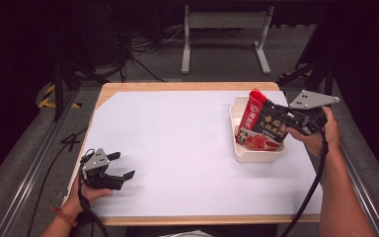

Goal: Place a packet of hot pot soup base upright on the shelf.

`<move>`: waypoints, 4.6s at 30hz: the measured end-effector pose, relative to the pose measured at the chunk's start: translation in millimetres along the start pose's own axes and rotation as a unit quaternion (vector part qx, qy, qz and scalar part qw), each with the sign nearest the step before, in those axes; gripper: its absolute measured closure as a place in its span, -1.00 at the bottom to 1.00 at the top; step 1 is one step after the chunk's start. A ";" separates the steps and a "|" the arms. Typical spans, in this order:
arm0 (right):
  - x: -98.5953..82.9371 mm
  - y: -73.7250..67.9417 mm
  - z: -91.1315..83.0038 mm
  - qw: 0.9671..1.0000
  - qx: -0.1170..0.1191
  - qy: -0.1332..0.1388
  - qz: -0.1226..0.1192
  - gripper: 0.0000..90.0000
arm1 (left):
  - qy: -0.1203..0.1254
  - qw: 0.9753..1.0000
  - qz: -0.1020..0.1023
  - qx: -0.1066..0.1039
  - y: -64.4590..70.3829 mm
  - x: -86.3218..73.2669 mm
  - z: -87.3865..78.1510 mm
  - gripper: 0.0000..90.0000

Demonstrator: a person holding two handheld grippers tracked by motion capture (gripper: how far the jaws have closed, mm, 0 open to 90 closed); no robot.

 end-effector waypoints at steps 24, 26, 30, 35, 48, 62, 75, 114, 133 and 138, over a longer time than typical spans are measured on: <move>-16.0 6.0 -20.6 0.998 -0.036 0.023 0.041 -0.06 | 0.007 1.000 0.000 -0.005 1.5 0.5 -0.7 -0.72; -19.6 6.8 -19.0 0.998 -0.036 0.022 0.055 -0.23 | 0.007 1.000 0.001 -0.005 1.7 0.5 -0.8 -0.72; -25.3 6.0 -15.7 0.997 -0.034 0.019 0.064 -0.44 | 0.007 1.000 0.000 -0.005 1.8 0.2 -1.4 -0.72; -32.7 2.0 -11.0 0.997 -0.019 0.018 0.069 -0.63 | 0.007 1.000 0.002 -0.004 1.9 0.2 -1.8 -0.71; -50.9 -8.6 1.7 0.997 0.003 0.009 0.077 -0.72 | 0.005 1.000 0.005 -0.004 2.1 0.2 -1.6 -0.71; -74.7 -19.4 11.7 0.996 0.010 0.001 0.088 -0.70 | 0.000 1.000 0.009 -0.003 2.6 0.3 -0.8 -0.72; -92.8 -30.4 25.0 0.996 0.012 -0.019 0.089 -0.67 | -0.003 1.000 0.015 -0.002 4.3 0.0 -0.7 -0.72; -151.3 -66.8 28.5 0.997 -0.007 -0.052 0.057 -0.73 | 0.008 1.000 0.021 0.007 5.3 0.1 -2.4 -0.74; -180.5 -82.5 24.0 0.994 -0.017 -0.041 0.096 -0.79 | 0.005 0.999 0.038 0.000 7.0 -0.6 -4.3 -0.84; -180.4 -81.4 25.9 0.994 -0.023 -0.040 0.101 -0.81 | 0.010 0.999 0.038 0.002 6.0 -0.5 -4.0 -0.85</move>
Point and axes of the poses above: each handheld gripper's, and its own axes: z roughly forward along the jaws, x roughly out of its top, y roughly to its right, the point moved 1 cm from there along z, roughly forward along the jaws, and after that the axes turned 12 degrees about -y, right-handed, at the moved point
